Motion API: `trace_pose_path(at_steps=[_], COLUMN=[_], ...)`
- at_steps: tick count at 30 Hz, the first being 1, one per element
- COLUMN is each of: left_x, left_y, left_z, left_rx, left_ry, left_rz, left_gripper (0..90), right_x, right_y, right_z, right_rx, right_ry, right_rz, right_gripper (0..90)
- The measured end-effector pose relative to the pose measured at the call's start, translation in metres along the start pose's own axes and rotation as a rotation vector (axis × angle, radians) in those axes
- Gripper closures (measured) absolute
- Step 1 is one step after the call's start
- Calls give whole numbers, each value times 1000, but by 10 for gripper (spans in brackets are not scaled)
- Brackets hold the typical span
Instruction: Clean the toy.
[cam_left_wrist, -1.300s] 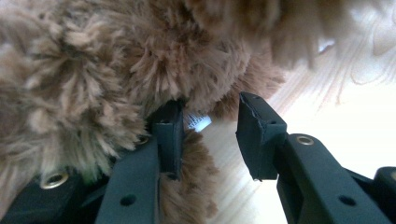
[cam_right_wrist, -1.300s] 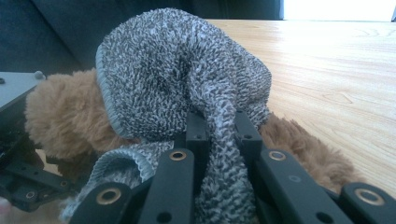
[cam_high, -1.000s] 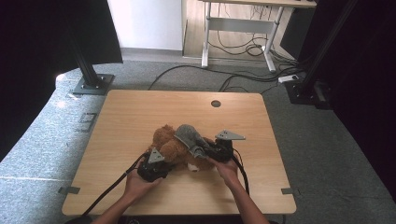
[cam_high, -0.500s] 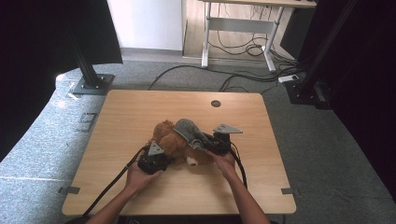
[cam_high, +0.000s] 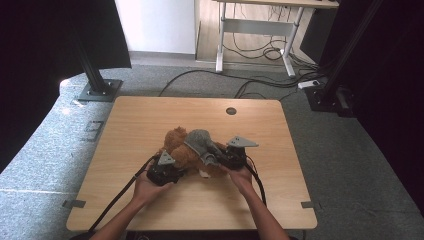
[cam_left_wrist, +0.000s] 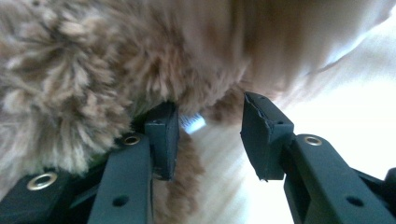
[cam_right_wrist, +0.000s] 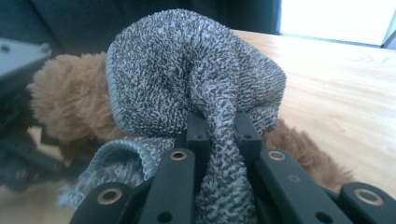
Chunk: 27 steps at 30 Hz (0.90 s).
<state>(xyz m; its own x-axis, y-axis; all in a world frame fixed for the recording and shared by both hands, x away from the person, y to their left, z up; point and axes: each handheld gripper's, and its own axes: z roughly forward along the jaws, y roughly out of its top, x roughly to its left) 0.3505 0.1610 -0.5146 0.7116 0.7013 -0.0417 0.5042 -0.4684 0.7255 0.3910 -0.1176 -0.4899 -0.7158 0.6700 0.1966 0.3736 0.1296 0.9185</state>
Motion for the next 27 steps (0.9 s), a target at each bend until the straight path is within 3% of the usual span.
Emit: trace_pose_path(at_steps=[2, 6, 15, 23, 27], left_x=[-1, 5, 17, 35, 41], left_y=[-2, -6, -9, -7, -8], left_z=[-9, -38, -72, -68, -58], left_rx=[-21, -113, -203, -176, -129], left_ry=[-5, -45, -44, 30, -7], left_rz=[11, -40, -72, -112, -117], left_gripper=[564, 561, 555, 424, 381], right_x=[4, 11, 21, 28, 29], right_y=[-6, -13, -23, -28, -28], right_z=[-7, -16, -29, -34, -36], right_rx=[-11, -19, -15, -12, -9], right_ry=[5, 23, 48, 61, 68], right_rz=[-4, -4, -20, -20, -20], right_gripper=[812, 813, 814, 814, 814])
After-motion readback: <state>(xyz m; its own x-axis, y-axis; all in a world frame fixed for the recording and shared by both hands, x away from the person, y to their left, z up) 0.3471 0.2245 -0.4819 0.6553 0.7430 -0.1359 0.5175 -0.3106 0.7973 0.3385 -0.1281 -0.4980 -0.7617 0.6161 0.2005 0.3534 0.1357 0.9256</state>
